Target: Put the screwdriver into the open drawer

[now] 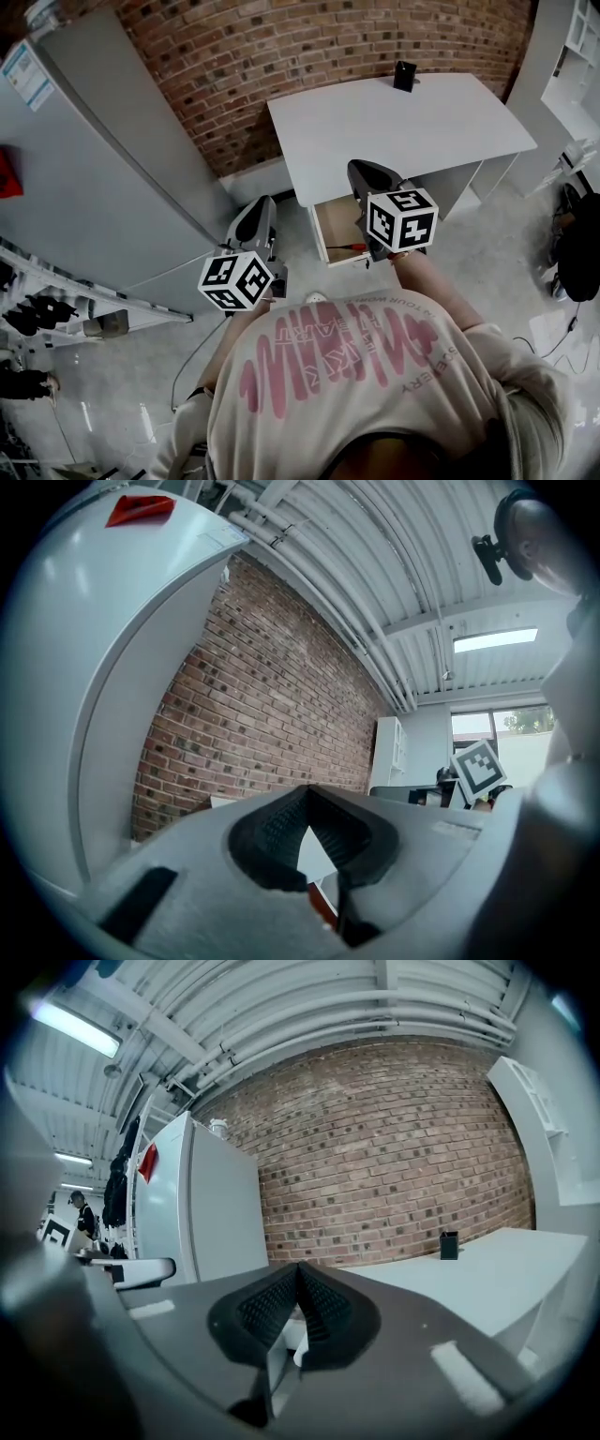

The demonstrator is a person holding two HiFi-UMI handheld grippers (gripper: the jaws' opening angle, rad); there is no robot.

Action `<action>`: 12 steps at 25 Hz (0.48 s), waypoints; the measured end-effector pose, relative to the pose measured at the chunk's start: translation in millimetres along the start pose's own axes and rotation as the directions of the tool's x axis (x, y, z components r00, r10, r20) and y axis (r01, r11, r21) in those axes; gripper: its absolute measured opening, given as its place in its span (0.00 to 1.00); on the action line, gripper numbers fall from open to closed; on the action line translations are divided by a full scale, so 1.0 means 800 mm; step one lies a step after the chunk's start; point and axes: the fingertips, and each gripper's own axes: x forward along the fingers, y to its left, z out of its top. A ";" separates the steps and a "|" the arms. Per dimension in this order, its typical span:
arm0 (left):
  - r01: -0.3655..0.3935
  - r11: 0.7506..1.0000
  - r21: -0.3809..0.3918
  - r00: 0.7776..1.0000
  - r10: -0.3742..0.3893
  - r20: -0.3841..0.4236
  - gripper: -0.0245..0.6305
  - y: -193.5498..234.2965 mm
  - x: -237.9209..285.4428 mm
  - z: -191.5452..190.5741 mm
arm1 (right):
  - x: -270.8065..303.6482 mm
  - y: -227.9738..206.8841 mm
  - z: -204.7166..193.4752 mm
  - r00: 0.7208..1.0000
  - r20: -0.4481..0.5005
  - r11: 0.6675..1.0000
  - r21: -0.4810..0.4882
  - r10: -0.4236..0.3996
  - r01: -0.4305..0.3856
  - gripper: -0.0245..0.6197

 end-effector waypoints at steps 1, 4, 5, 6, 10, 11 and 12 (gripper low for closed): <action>-0.005 1.000 0.001 1.000 0.005 0.006 0.04 0.001 -0.003 0.000 | -0.001 0.001 -0.003 1.000 -0.005 1.000 -0.003 -0.002 0.002 0.06; -0.013 1.000 -0.004 1.000 0.013 0.006 0.04 0.002 -0.006 -0.004 | -0.002 0.000 -0.011 1.000 -0.021 1.000 0.001 -0.004 0.004 0.06; -0.015 1.000 -0.005 1.000 0.015 0.002 0.04 0.003 -0.007 -0.007 | -0.002 -0.001 -0.015 1.000 -0.027 1.000 0.006 -0.004 0.004 0.06; -0.018 1.000 -0.006 1.000 0.018 -0.002 0.04 0.004 -0.007 -0.010 | -0.002 -0.002 -0.019 0.999 -0.033 1.000 0.010 -0.004 0.004 0.06; -0.028 1.000 -0.007 0.999 0.028 -0.019 0.04 0.007 -0.009 -0.024 | -0.001 -0.004 -0.032 0.999 -0.047 1.000 0.015 -0.002 0.003 0.06; -0.031 0.999 -0.009 0.999 0.031 -0.020 0.04 0.008 -0.010 -0.024 | 0.000 -0.004 -0.033 0.999 -0.052 1.000 0.016 -0.002 0.003 0.06; -0.035 0.999 -0.011 0.999 0.035 -0.019 0.04 0.009 -0.010 -0.024 | 0.001 -0.004 -0.035 0.998 -0.057 1.000 0.017 -0.002 0.003 0.06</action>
